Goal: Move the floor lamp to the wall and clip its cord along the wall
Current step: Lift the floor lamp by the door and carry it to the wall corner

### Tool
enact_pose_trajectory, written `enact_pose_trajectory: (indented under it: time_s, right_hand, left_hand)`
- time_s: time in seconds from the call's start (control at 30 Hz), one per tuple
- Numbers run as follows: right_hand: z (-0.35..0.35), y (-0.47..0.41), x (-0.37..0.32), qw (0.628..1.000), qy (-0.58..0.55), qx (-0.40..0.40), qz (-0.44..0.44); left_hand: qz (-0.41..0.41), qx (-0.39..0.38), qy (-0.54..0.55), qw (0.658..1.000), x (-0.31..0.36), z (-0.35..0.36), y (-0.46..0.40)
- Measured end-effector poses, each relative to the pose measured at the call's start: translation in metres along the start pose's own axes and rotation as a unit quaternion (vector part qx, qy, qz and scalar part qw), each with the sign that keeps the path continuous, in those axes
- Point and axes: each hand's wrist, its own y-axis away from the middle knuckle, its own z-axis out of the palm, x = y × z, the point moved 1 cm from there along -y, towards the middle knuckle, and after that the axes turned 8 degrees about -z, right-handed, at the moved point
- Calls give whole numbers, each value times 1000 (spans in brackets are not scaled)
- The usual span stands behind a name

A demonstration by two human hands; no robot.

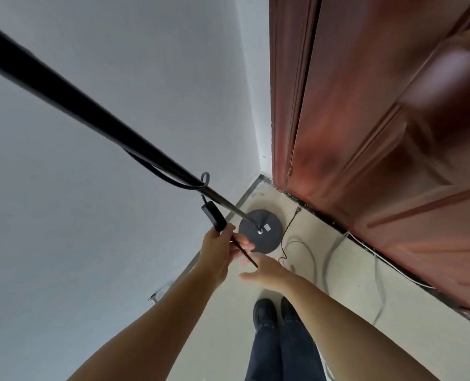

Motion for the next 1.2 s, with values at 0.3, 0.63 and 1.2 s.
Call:
enact_pose_trajectory:
  time_s: [0.3, 0.63, 1.2]
  right_hand:
    - [-57, 25, 92, 950, 187, 158, 195]
    - [-55, -22, -56, 970, 66, 149, -179]
    - [1, 4, -134, 954, 280, -37, -105]
  left_hand:
    - [168, 24, 191, 967, 105, -35, 20]
    - [202, -90, -140, 965, 81, 7, 43]
    - [220, 120, -38, 967, 47, -20, 108]
